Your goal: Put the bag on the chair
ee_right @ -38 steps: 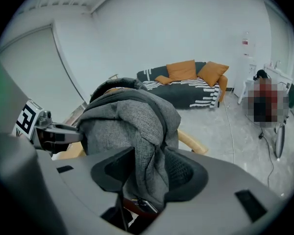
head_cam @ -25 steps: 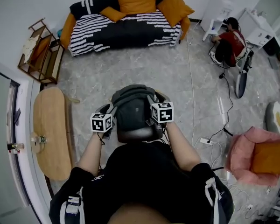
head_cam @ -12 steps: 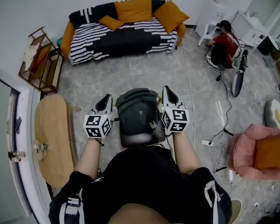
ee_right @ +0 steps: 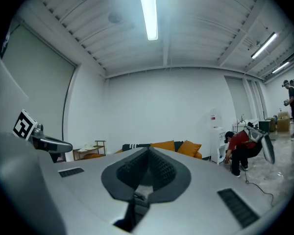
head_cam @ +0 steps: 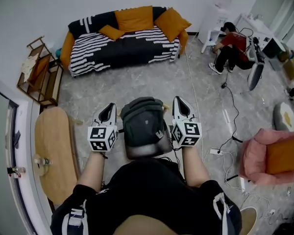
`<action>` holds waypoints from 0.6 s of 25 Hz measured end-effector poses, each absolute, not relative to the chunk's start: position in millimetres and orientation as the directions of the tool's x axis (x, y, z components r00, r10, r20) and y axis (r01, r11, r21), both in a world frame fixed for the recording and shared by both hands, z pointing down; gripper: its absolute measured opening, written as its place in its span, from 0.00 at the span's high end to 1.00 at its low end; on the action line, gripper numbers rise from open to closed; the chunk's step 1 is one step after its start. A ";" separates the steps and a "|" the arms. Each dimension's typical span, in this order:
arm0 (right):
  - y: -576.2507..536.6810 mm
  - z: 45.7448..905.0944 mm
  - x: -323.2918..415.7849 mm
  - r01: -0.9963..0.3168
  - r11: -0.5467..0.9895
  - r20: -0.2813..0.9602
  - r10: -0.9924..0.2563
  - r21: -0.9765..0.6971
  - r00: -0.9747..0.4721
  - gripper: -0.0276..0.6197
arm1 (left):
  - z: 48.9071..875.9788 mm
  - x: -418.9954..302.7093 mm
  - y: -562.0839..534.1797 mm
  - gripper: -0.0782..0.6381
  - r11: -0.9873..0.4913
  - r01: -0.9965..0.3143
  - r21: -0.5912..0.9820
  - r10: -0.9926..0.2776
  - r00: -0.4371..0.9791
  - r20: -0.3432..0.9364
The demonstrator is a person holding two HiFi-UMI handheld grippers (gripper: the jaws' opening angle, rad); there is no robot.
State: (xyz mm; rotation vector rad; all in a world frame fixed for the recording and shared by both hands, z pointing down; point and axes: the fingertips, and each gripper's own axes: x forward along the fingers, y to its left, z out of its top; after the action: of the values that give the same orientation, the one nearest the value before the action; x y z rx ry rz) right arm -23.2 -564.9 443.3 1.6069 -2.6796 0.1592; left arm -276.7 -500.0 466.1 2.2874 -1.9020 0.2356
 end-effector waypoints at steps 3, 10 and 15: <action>-558.1 442.5 -23.7 -0.885 0.458 0.060 -0.884 -0.082 -0.463 0.94 | 466.1 -278.1 -494.4 0.84 -0.183 -0.983 0.022 -0.957 0.183 0.225; -543.5 444.3 -27.3 -0.896 0.437 0.069 -0.894 -0.076 -0.442 0.94 | 463.8 -278.5 -482.9 0.84 -0.212 -0.977 0.015 -0.953 0.210 0.218; -536.1 455.7 -25.2 -0.898 0.434 0.090 -0.894 -0.069 -0.438 0.94 | 472.4 -271.5 -480.7 0.84 -0.220 -0.975 0.032 -0.948 0.221 0.229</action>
State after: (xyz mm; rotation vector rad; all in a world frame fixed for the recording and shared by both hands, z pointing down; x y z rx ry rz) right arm -25.2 -536.1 455.7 1.6430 -2.6260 0.1649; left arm -271.5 -480.7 472.4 2.3178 -1.8461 0.2392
